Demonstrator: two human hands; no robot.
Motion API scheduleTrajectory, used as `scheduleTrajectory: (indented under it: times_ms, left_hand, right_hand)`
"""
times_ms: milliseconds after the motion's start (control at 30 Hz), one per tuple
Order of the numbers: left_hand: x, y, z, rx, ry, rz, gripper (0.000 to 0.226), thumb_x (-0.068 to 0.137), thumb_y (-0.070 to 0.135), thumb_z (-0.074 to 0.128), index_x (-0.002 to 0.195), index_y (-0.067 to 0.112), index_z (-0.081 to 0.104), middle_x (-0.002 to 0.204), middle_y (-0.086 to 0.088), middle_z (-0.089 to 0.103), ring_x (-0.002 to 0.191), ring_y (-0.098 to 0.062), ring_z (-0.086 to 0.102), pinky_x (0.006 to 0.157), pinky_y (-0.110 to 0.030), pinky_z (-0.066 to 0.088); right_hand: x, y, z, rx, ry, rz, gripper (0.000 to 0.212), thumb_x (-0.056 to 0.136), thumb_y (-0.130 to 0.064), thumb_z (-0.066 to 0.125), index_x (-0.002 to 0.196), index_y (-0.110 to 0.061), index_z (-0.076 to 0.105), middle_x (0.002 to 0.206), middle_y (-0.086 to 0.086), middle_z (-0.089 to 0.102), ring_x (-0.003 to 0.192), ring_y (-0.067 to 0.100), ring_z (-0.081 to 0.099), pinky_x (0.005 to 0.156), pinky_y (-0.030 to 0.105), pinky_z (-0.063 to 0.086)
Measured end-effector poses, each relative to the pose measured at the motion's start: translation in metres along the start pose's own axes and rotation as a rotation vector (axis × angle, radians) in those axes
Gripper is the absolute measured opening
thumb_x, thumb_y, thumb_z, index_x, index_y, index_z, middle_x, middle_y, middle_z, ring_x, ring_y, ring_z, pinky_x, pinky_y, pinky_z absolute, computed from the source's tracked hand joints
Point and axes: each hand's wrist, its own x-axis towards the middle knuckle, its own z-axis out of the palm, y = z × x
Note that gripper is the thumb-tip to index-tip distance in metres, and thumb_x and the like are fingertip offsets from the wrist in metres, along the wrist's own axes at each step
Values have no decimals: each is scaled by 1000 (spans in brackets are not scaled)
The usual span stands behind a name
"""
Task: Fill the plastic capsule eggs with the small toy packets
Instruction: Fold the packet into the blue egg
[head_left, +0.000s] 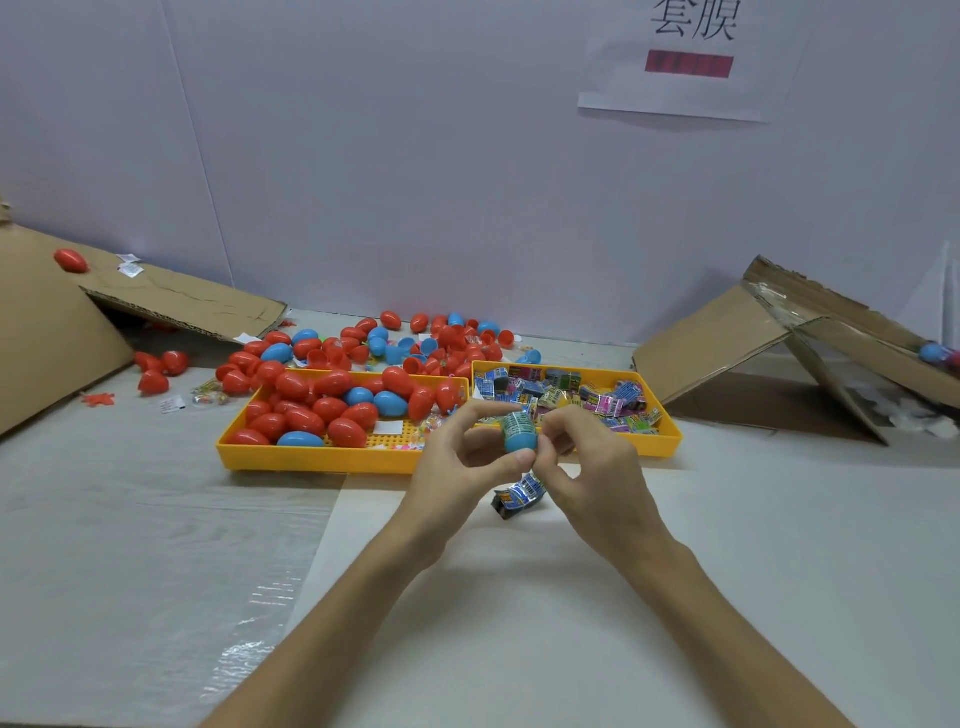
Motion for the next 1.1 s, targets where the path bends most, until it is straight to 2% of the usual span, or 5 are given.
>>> scheduleTrajectory:
  times_ms: [133, 500, 567, 700, 1100]
  left_hand:
    - [0, -1, 0, 1, -3, 4, 35, 85, 10, 80, 108, 33, 68, 97, -1, 78, 91, -17, 74, 73, -23, 58]
    - [1, -3, 0, -34, 19, -8, 34, 86, 9, 78, 114, 24, 66, 96, -1, 78, 89, -17, 75, 73, -23, 58]
    - [2, -3, -2, -76, 17, -13, 35, 90, 9, 73, 121, 24, 65, 99, -5, 78, 92, -21, 75, 77, -28, 60]
    - [3, 1, -4, -252, -28, -87, 39, 97, 15, 62, 135, 21, 58, 105, -8, 77, 95, -24, 74, 78, -30, 59]
    - [2, 1, 1, -253, -134, -224, 28, 105, 27, 48, 132, 23, 52, 110, -12, 71, 97, -25, 72, 77, -32, 59]
  right_hand:
    - [-1, -1, 1, -9, -7, -27, 9, 93, -19, 50, 89, -12, 54, 80, -4, 55, 74, 8, 52, 66, 12, 45]
    - [-2, 1, 5, 42, -11, -45, 5, 94, -15, 52, 91, -13, 55, 82, -4, 57, 74, 7, 55, 67, 14, 46]
    - [0, 1, 6, 188, 11, 63, 6, 95, -16, 56, 91, -19, 57, 83, -10, 61, 76, 6, 64, 70, 15, 51]
    - [5, 4, 3, 549, 35, 380, 8, 93, -20, 63, 100, -22, 64, 96, -6, 68, 89, 22, 72, 80, 42, 60]
    - [3, 2, 1, 544, 2, 387, 21, 82, -16, 83, 96, -23, 69, 99, -6, 73, 87, 17, 75, 66, 27, 60]
